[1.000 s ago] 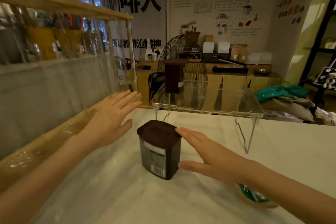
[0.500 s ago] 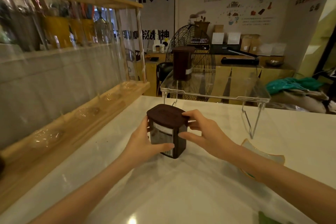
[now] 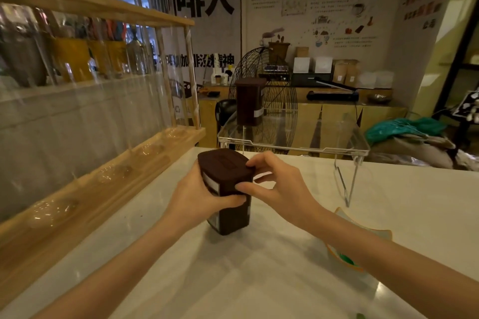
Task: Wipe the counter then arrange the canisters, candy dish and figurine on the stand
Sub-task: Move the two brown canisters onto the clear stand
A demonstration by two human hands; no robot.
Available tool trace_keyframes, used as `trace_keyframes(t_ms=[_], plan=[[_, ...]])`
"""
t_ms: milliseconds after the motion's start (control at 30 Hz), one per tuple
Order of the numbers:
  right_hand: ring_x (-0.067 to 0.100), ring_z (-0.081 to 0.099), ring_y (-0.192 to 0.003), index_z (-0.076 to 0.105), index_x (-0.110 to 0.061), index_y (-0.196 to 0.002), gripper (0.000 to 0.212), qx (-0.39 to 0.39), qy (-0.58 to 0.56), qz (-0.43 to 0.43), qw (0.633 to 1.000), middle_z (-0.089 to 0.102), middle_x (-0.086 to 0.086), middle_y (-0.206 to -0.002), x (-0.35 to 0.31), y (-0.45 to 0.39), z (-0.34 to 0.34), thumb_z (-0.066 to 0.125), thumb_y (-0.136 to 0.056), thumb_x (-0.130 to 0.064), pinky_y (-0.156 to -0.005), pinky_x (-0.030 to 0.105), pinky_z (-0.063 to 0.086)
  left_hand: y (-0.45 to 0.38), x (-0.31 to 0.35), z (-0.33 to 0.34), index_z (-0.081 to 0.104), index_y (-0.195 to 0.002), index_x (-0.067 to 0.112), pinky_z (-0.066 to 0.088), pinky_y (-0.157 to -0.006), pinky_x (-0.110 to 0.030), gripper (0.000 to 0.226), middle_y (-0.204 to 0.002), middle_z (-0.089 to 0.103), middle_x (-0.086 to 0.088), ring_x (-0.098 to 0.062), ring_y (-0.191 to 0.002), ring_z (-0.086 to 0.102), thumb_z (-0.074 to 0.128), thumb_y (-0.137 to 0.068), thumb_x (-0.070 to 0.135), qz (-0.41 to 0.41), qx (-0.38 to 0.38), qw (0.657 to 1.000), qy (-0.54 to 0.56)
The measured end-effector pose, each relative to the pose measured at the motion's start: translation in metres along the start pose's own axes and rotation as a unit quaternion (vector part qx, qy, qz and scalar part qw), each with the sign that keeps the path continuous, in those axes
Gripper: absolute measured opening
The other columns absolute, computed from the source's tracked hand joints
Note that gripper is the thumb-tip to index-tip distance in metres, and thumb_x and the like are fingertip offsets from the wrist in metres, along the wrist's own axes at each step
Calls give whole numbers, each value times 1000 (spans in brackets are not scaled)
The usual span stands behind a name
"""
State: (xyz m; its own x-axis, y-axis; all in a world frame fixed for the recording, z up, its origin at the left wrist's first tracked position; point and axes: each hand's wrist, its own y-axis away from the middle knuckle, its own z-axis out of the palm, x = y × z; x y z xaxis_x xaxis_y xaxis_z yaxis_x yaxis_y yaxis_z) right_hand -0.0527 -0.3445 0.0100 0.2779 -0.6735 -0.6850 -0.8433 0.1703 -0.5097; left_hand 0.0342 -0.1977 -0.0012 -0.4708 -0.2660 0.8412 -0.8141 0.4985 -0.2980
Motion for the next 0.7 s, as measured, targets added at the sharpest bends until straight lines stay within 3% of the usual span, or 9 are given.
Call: trace_keyframes(t_ms=[100, 200, 300, 467, 600, 700], plan=[[2, 59, -97, 47, -28, -108, 36, 2, -40, -10, 999, 56, -22, -99, -11, -12, -9, 68, -78, -28, -82, 19, 52, -10, 20, -17, 50, -114, 32, 40, -67, -12, 74, -91, 55, 27, 4, -87, 53, 86, -50, 29, 10, -6, 1000, 17], [1, 59, -105, 40, -29, -123, 45, 5, -107, 4, 994, 58, -21, -106, -21, -19, -13, 60, -83, -32, -87, 19, 51, -21, 42, -31, 55, -99, 35, 40, -64, -12, 57, -88, 58, 24, 8, -82, 53, 84, -52, 23, 17, -23, 999, 41], [4, 57, -111, 37, -23, -133, 55, 39, -135, 10, 990, 59, -14, -114, -27, -27, -19, 58, -84, -34, -94, 24, 49, -34, 63, -38, 58, -91, 39, 47, -69, -19, 57, -92, 66, 16, -2, -87, 61, 81, -39, 32, 16, -35, 997, 73], [0, 61, -102, 49, -18, -128, 54, 141, -158, 12, 977, 65, -12, -107, -32, -56, -47, 67, -78, -29, -86, 22, 54, -71, 88, -31, 64, -108, 23, 53, -87, -37, 70, -103, 71, 1, -18, -97, 67, 79, -41, 35, 34, -58, 989, 129], [5, 61, -105, 50, -17, -127, 56, 199, -127, 14, 972, 65, -4, -116, -20, -82, -71, 70, -76, -28, -87, 23, 53, -107, 104, -13, 62, -115, 15, 53, -75, -21, 60, -95, 70, 7, -9, -93, 66, 80, -59, 24, 68, -44, 989, 121], [4, 61, -102, 53, -18, -121, 48, 215, -104, 16, 971, 65, -4, -113, -7, -99, -84, 70, -77, -25, -81, 17, 53, -134, 105, 4, 64, -113, 14, 54, -84, -31, 56, -100, 71, 1, -14, -96, 66, 81, -61, 26, 74, -32, 991, 109]])
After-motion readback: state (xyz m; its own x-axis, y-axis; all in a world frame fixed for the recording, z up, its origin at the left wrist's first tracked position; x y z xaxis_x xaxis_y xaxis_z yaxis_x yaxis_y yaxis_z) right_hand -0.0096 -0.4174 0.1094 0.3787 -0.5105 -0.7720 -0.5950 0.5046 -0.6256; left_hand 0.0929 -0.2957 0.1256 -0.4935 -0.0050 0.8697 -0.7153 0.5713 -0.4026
